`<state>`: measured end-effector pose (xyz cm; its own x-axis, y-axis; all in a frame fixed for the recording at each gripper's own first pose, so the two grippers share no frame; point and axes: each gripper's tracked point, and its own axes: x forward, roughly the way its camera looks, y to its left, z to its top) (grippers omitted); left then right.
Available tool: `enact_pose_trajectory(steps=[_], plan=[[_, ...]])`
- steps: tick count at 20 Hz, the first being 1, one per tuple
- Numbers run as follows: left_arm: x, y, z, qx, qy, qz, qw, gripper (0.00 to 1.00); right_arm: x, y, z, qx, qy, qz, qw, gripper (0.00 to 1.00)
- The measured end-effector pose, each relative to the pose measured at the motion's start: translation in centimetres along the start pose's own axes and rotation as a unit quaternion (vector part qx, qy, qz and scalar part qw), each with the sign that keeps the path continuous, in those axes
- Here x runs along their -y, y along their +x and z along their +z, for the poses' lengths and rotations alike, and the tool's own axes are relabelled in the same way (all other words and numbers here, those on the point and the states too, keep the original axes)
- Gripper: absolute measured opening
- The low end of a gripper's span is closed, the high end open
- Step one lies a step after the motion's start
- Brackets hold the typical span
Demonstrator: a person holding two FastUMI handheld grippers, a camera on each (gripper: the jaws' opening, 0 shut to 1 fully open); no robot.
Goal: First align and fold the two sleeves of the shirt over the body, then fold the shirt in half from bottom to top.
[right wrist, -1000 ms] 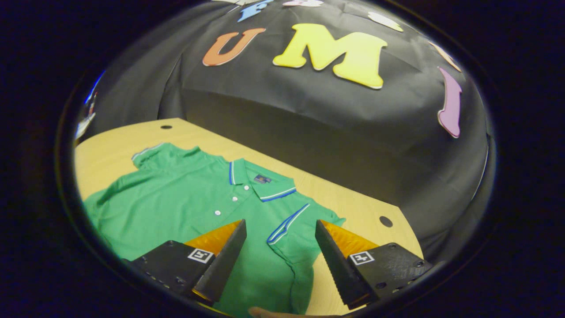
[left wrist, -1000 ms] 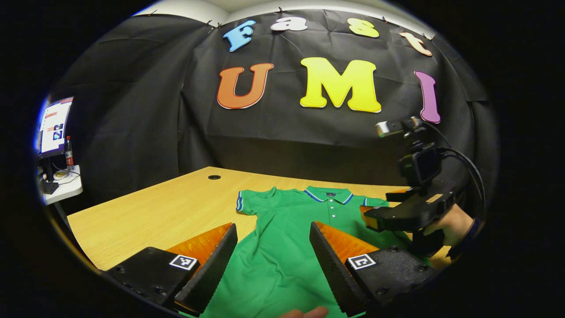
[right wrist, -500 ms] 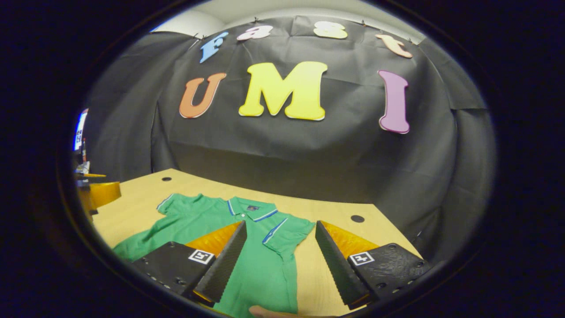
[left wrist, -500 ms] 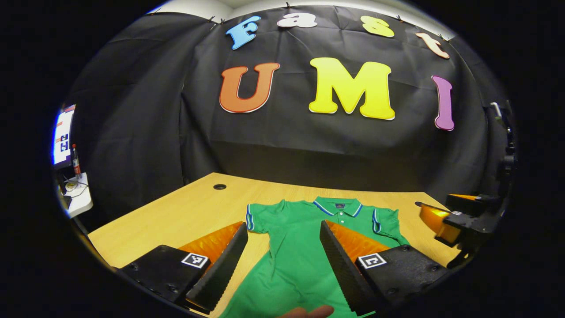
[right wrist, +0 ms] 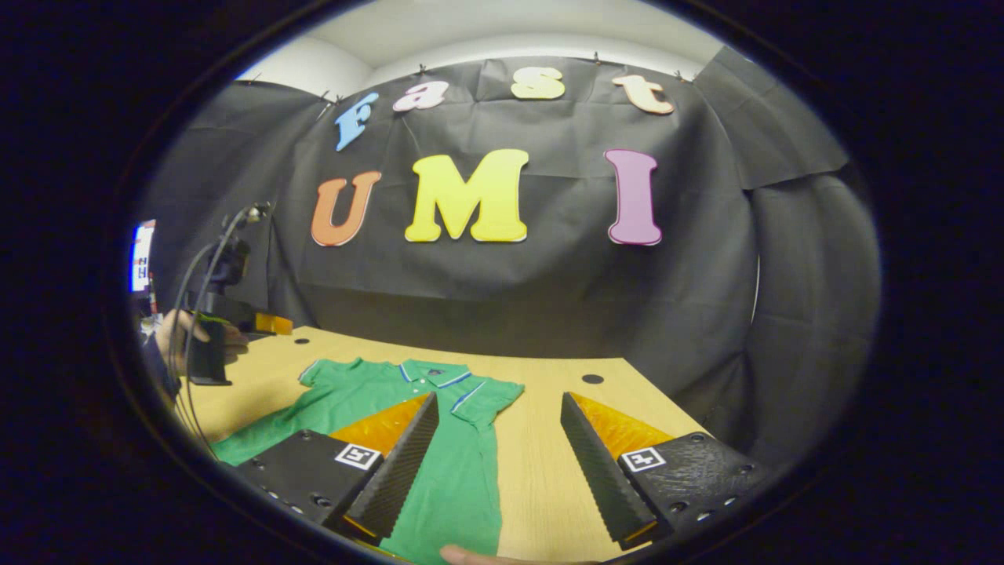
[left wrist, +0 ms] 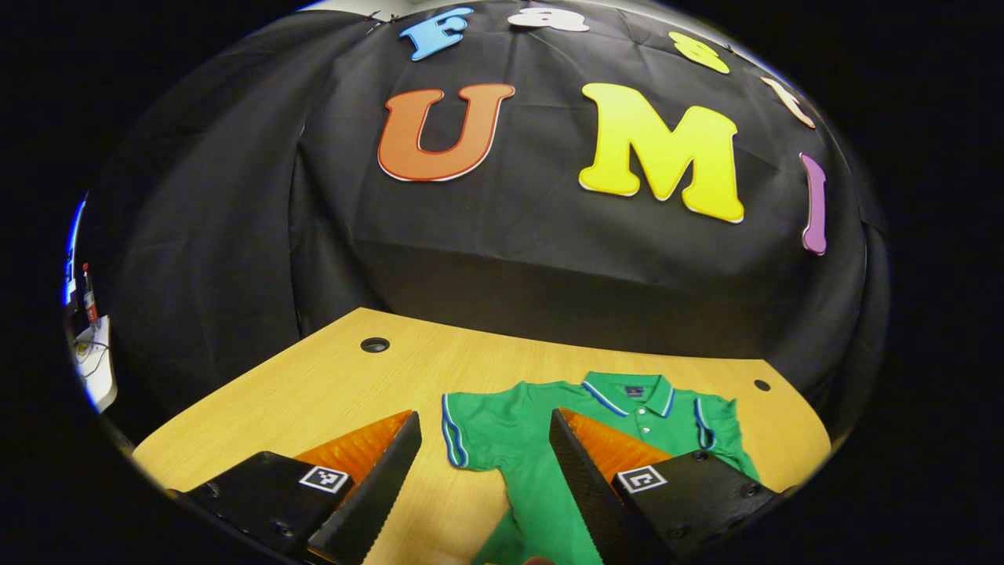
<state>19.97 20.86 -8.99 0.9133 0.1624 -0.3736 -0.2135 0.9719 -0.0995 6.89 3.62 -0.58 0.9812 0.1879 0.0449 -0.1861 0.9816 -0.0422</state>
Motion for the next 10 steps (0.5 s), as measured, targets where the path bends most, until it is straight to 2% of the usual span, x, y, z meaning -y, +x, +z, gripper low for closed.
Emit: enact_pose_trajectory(steps=[2, 4, 7, 10], plan=[[-1.1, 2.8, -2.2, -0.047, -0.008, -0.002, 0.999, 1.00, 1.0, -0.9, -0.2, 0.014, 0.000, -0.012, 1.000, 0.95], [-1.9, 5.1, -3.4, -0.074, -0.019, 0.000, 0.997, 1.00, 1.3, -1.0, -1.3, 0.000, -0.002, -0.014, 1.000, 0.95], [-1.4, 7.3, -4.2, -0.084, -0.015, -0.014, 0.996, 0.87, 2.3, -0.2, -2.9, -0.026, 0.000, -0.024, 0.999, 0.97], [-1.2, 8.7, -5.7, -0.113, -0.007, -0.015, 0.994, 0.79, 2.5, 0.5, -4.5, -0.047, 0.012, -0.020, 0.999, 0.97]])
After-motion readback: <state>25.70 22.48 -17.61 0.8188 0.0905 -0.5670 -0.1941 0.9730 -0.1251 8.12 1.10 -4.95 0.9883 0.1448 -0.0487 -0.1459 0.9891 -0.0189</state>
